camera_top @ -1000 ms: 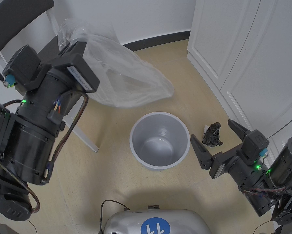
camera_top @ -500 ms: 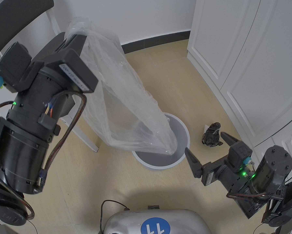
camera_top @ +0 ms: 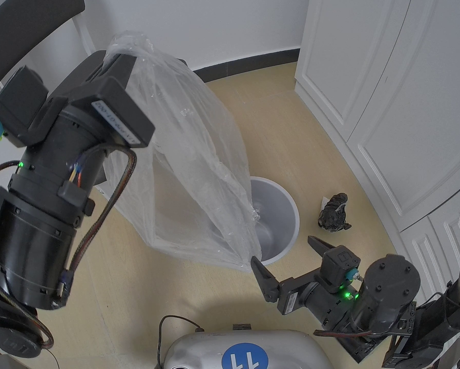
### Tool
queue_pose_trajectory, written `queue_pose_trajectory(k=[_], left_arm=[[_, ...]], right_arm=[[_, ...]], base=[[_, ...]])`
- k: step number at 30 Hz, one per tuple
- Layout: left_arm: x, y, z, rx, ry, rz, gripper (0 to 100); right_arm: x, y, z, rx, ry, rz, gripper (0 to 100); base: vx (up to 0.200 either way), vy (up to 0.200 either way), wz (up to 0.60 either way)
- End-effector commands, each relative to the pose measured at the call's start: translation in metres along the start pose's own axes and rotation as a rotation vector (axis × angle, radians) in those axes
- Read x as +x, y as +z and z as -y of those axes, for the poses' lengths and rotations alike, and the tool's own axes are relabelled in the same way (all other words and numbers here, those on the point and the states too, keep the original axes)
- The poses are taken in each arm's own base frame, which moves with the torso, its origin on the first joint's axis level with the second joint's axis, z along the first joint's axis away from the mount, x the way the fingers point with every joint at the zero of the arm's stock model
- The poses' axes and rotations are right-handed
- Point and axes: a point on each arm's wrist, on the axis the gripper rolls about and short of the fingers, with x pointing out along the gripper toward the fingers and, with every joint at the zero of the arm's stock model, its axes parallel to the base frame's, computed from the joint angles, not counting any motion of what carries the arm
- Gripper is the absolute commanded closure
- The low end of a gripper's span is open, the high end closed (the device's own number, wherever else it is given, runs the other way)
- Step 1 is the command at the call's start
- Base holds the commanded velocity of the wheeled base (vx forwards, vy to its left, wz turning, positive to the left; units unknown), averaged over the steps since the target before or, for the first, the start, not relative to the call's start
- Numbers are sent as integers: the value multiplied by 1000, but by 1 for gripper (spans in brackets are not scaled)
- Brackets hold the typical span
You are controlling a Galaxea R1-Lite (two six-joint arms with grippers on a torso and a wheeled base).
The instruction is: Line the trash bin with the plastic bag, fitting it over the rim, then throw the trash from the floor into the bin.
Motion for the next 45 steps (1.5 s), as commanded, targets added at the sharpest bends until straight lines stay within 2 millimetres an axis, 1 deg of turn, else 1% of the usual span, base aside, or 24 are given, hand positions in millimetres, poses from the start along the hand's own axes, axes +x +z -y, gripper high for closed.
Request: queue_pose_trajectory(k=[1, 7, 15, 17, 20, 22, 23, 25, 29, 33, 35, 38, 39, 40, 41, 42, 44, 45], left_arm=[[-2, 0, 5, -11, 0, -10, 100], [-3, 0, 6, -12, -2, -9, 100], [-3, 1, 5, -13, -1, -7, 100], [-4, 2, 7, -17, -8, -8, 100], [-5, 2, 8, -19, -12, -10, 100], [-6, 1, 9, -19, -15, -14, 100], [-6, 1, 9, -19, -15, -14, 100], [-5, 0, 10, -16, -16, -17, 100], [-5, -1, 10, -15, -17, -20, 100], [-5, -1, 10, -15, -17, -20, 100], [-5, 0, 10, -16, -16, -17, 100], [-5, 1, 9, -17, -14, -15, 100], [-5, 2, 8, -16, -10, -12, 100], [-5, 2, 9, -16, -12, -12, 100], [-5, 2, 8, -16, -10, -12, 100], [-5, 2, 8, -16, -8, -11, 100], [-5, 2, 8, -15, -7, -10, 100], [-5, 2, 8, -15, -7, -10, 100]], right_arm=[[11, -9, -12, 37, 38, -23, 0], [26, -6, -22, 173, 63, 2, 0], [30, -12, -23, 181, 66, -12, 0], [35, -20, -25, 174, 63, -27, 0], [41, -22, -29, 204, 63, -18, 0], [53, -23, -34, 266, 53, 19, 0], [53, -23, -34, 266, 53, 19, 0], [60, -23, -33, 279, 40, 36, 0], [63, -24, -31, 276, 28, 38, 0], [69, -26, -26, 250, -37, 47, 0], [74, -24, -19, 202, -98, 67, 0], [75, -18, -14, 184, -127, 93, 0], [77, -13, -5, 149, -160, 129, 0], [77, -12, -5, 148, -160, 131, 0], [78, -10, 0, 123, -184, 156, 0], [78, -11, 0, 117, -187, 158, 0], [82, -13, 9, 79, -224, 163, 0], [82, -13, 9, 79, -224, 163, 0]], base=[[0, 0, 0], [0, 0, 0], [0, 0, 0], [0, 0, 0], [0, 0, 0], [0, 0, 0], [0, 0, 0], [0, 0, 0], [0, 0, 0], [0, 0, 0], [0, 0, 0], [0, 0, 0], [0, 0, 0], [0, 0, 0], [0, 0, 0], [0, 0, 0], [0, 0, 0], [0, 0, 0]])
